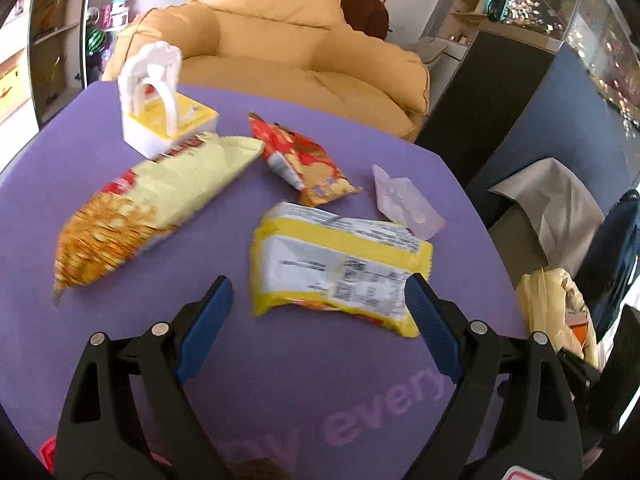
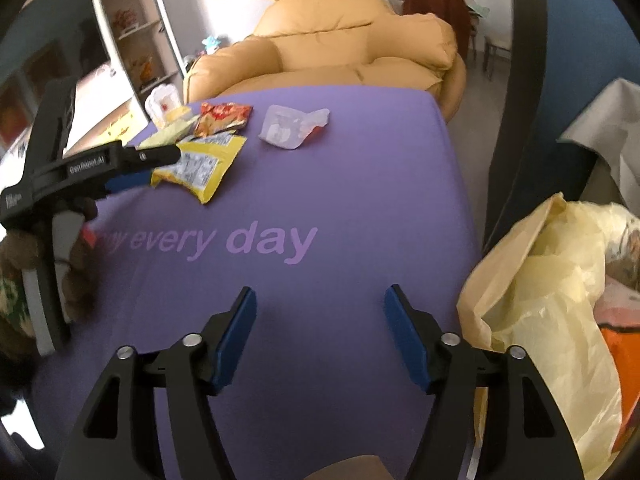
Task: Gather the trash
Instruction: 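Grasp the yellow snack wrapper with the left tool while the right tool grasps a pink packet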
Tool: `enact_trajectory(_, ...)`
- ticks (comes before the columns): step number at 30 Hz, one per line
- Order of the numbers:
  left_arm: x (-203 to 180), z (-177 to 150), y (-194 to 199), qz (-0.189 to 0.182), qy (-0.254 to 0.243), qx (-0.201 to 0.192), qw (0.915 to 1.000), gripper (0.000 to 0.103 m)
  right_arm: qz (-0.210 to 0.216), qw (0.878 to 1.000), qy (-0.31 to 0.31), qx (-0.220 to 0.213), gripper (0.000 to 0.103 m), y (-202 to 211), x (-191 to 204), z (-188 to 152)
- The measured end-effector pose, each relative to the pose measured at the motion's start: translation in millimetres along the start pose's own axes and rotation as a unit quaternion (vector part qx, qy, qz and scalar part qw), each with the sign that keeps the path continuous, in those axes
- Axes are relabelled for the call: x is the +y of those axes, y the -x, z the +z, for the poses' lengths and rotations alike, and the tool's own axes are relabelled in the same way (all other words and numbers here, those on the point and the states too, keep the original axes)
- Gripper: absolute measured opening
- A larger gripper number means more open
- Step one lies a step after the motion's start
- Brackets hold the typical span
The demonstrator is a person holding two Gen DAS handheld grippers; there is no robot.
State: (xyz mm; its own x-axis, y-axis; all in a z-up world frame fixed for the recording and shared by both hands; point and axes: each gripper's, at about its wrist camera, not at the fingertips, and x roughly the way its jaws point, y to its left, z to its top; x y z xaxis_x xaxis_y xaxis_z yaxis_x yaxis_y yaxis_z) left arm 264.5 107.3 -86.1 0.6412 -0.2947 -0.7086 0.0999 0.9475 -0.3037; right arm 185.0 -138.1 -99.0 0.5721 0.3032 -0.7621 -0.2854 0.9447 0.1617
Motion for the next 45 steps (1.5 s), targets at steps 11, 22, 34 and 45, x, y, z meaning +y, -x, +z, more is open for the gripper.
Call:
enact_trajectory(11, -4.2, 4.8, -10.7, 0.055, 0.016, 0.008, 0.9983, 0.084, -0.021, 0.999, 0.028, 0.024, 0.07, -4.9, 8.1, 2.8)
enact_trajectory(22, -9.8, 8.1, -15.3, 0.06, 0.03, 0.014, 0.9977, 0.027, -0.018, 0.999, 0.005, -0.048, 0.07, 22.0, 0.6, 33.9)
enact_trajectory(34, 12.5, -11.2, 21.3, 0.006, -0.104, 0.073, 0.9919, 0.028, -0.005, 0.999, -0.023, -0.037, 0.07, -55.5, 20.0, 132.3)
enact_trajectory(45, 24.9, -1.8, 13.6, 0.01, -0.04, 0.06, 0.9973, 0.035, -0.04, 0.998, -0.048, 0.011, 0.07, -134.0, 19.7, 166.7)
